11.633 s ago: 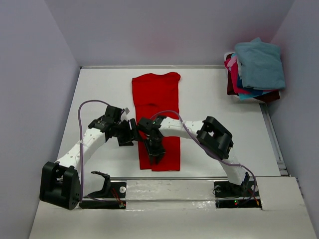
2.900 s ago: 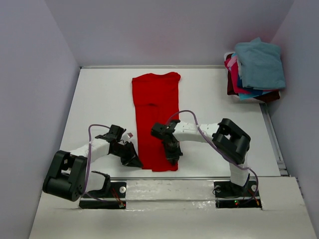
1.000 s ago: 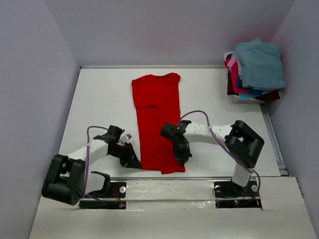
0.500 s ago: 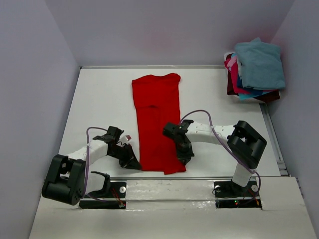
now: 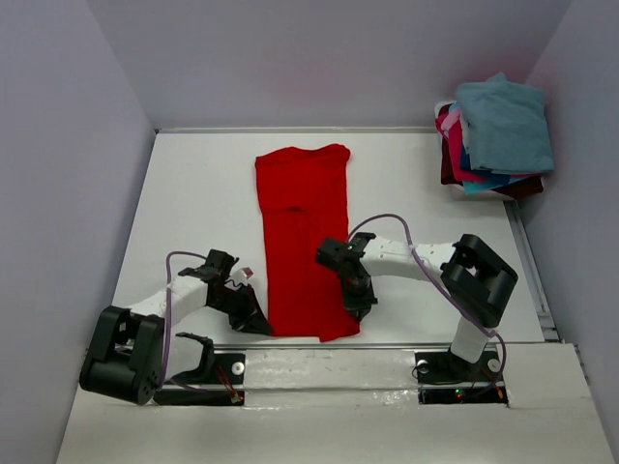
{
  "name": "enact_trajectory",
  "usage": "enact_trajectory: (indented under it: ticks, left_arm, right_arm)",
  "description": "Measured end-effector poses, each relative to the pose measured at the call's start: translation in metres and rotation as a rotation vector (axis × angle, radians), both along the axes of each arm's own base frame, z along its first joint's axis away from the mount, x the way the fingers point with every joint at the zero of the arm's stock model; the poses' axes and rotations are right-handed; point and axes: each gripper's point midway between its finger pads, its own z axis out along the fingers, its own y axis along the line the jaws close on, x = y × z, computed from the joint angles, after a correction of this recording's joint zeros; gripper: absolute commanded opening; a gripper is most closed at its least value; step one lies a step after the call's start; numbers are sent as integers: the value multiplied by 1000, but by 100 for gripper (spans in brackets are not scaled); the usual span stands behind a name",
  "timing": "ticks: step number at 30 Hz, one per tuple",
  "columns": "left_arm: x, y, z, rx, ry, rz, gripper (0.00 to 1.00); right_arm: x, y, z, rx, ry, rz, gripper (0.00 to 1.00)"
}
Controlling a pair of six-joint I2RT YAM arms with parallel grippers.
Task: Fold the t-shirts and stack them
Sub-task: Fold the tshirt
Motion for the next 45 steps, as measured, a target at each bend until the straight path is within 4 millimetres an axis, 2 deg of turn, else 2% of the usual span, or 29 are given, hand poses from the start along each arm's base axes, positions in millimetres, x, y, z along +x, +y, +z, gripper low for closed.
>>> enact_trajectory:
  ticks: [9, 12, 14, 15, 16, 18, 21, 24, 26, 30, 33, 36, 41, 45]
  left_arm:
    - [-4, 1, -1, -1, 12, -5, 6]
    - [-5, 1, -1, -1, 12, -7, 6]
    - [-5, 1, -1, -1, 12, -9, 6]
    - [-5, 1, -1, -1, 12, -10, 6]
    - [-6, 1, -1, 0, 13, -10, 6]
    - [-6, 2, -1, 0, 14, -12, 10]
    - [-7, 2, -2, 2, 14, -17, 25]
    - [-8, 3, -1, 10, 16, -24, 28]
    - [-6, 4, 2, 13, 9, -33, 36]
    - [6, 5, 9, 34, -37, -54, 46]
    - [24, 6, 21, 59, -106, -71, 52]
    - [40, 4, 32, 60, -168, -81, 53]
    - [75, -5, 55, 49, -257, -89, 53]
    - [104, -15, 64, 41, -299, -104, 52]
  right_arm:
    - [-6, -2, -3, 3, 26, 13, 15]
    - [-9, 1, -2, 22, 45, 34, 22]
    - [-12, 2, -2, 26, 54, 52, 35]
    - [-13, 2, -2, 25, 57, 67, 49]
    - [-15, 3, -2, 25, 58, 74, 50]
    - [-17, 5, -3, 28, 63, 90, 54]
    - [-18, 7, -1, 34, 63, 101, 59]
    - [-14, 12, 3, 41, 45, 106, 64]
    - [-9, 16, 7, 47, 26, 110, 65]
    - [5, 24, 21, 49, -35, 113, 65]
    - [17, 31, 32, 60, -82, 113, 67]
    - [27, 34, 41, 50, -127, 108, 68]
    - [55, 32, 59, 38, -207, 61, 67]
    - [100, 26, 70, 41, -263, -35, 67]
